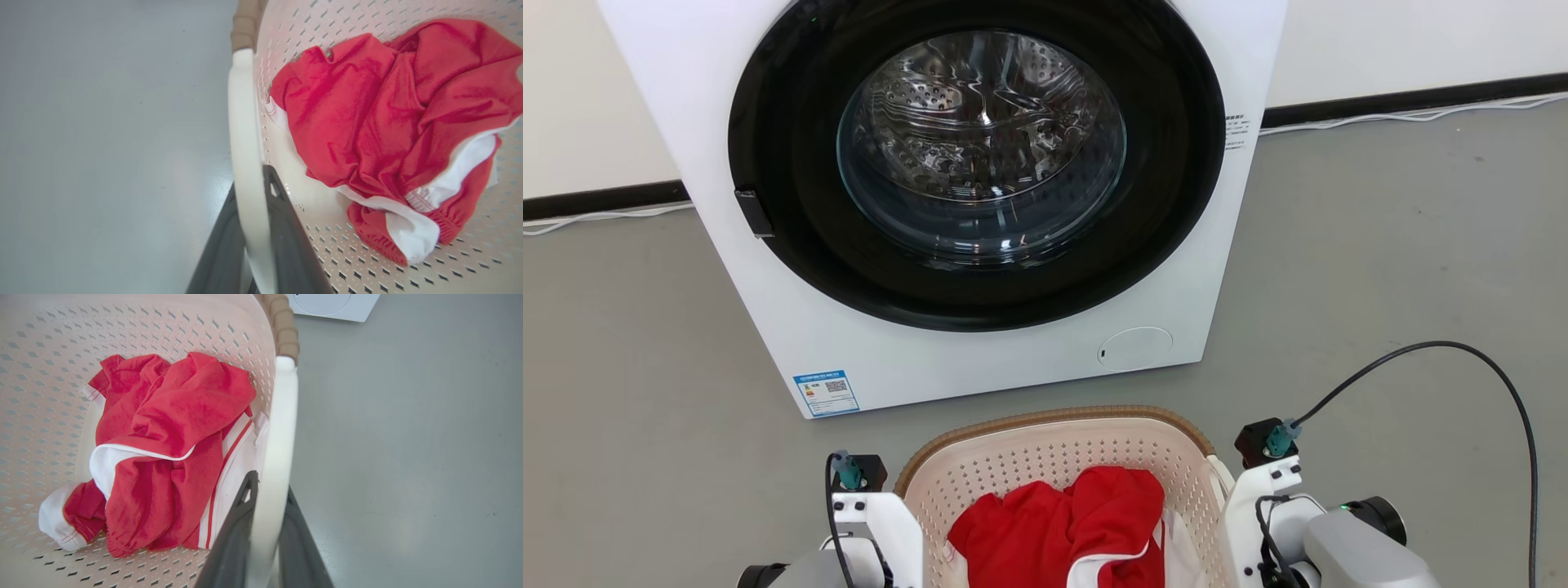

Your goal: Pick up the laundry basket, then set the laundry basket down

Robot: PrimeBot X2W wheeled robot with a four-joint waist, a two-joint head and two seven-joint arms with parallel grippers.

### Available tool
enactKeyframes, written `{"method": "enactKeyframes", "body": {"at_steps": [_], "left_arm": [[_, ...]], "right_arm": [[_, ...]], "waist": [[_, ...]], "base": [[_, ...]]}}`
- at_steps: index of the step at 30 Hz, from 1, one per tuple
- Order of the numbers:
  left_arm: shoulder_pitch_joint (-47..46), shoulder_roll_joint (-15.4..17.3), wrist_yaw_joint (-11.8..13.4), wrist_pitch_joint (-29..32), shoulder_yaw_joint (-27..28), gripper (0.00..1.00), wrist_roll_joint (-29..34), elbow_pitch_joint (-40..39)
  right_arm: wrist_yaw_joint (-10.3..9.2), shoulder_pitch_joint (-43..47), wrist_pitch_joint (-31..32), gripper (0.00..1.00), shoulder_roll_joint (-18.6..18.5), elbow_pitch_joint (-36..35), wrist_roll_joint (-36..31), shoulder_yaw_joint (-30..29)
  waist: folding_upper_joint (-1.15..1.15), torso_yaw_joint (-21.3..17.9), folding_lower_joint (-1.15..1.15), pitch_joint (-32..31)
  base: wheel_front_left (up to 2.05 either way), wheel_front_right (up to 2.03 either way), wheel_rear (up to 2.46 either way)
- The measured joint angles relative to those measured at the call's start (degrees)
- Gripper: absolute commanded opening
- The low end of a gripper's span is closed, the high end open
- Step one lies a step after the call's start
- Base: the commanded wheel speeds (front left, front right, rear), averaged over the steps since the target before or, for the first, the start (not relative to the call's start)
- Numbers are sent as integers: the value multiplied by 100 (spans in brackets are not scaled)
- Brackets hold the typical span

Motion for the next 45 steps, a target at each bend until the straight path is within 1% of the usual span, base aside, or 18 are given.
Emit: {"method": "enactKeyframes", "body": {"at_steps": [26, 45], "left_arm": [[-1, 7, 0, -5, -64, 0, -92, 8], [-1, 16, 0, 0, -121, 0, -137, 8]], "right_arm": [[0, -152, -1, 0, -9, 99, 426, 510], [0, -179, -9, 0, -9, 148, 735, 765]], "waist": [[0, -57, 0, 39], [0, -72, 0, 72]], "base": [[0, 0, 0], [0, 0, 0]]}}
